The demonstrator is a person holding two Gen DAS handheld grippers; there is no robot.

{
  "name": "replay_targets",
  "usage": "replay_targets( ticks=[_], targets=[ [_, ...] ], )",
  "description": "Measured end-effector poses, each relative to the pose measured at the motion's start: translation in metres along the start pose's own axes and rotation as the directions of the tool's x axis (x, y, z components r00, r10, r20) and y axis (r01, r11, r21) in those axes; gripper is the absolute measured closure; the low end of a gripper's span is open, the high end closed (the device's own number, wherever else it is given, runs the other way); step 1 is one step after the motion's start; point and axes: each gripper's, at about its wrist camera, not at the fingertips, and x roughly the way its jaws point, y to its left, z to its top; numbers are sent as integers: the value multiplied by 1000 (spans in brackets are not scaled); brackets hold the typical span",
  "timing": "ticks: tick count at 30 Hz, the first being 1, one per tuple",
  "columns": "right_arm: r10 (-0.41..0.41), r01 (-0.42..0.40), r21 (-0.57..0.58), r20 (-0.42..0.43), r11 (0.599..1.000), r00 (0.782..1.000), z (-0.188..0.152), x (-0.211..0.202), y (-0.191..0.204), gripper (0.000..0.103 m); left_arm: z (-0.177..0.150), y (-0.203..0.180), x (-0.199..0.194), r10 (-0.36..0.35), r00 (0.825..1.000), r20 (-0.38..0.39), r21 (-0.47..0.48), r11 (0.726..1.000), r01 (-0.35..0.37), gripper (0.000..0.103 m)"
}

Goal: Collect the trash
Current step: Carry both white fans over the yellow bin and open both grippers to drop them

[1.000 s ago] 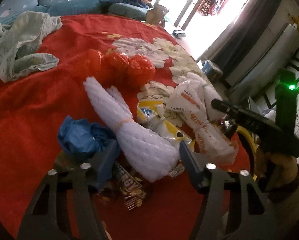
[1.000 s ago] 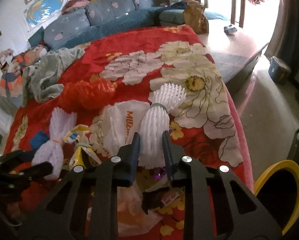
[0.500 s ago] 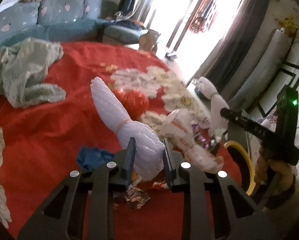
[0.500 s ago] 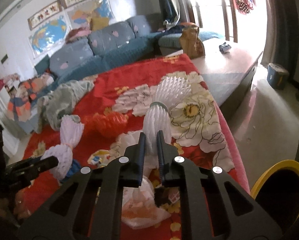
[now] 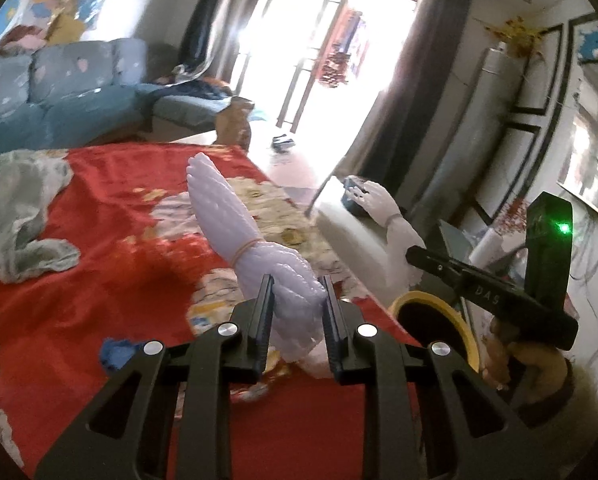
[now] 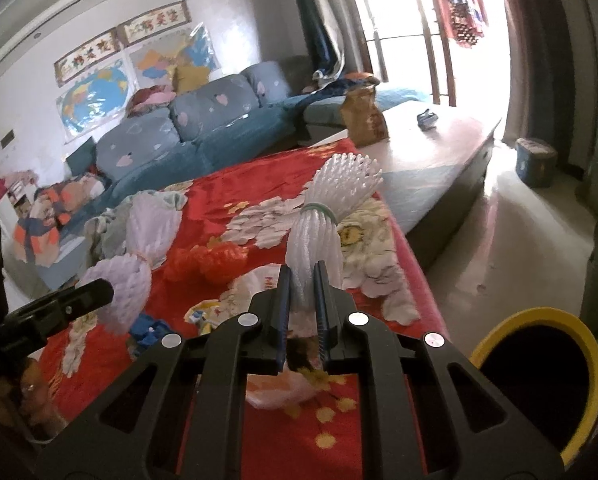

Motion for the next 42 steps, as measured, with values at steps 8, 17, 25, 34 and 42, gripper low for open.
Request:
replay_targets(
  ticks=[8, 17, 25, 34, 42],
  targets=[
    [-61, 60, 37, 23, 997, 998, -11, -27, -29, 95, -2, -41, 17, -66, 998, -22, 69, 995, 68, 83],
    [-130, 127, 122, 24, 984, 991, -34, -51, -64, 95, -9, -81, 45, -142, 987, -73, 116, 982, 150, 91],
    [-207, 200, 222, 11, 954, 978, -59, -68, -107, 95, -21, -124, 79, -202, 970, -135, 158, 962, 222, 91],
    [-263, 262, 316, -40, 912, 964, -85, -76, -146, 95, -40, -164, 114, -249, 944, -217, 194, 937, 292, 91],
    [-275, 296, 366, -109, 882, 955, -106, -72, -177, 94, -61, -192, 147, -291, 909, -299, 211, 909, 360, 90]
  ],
)
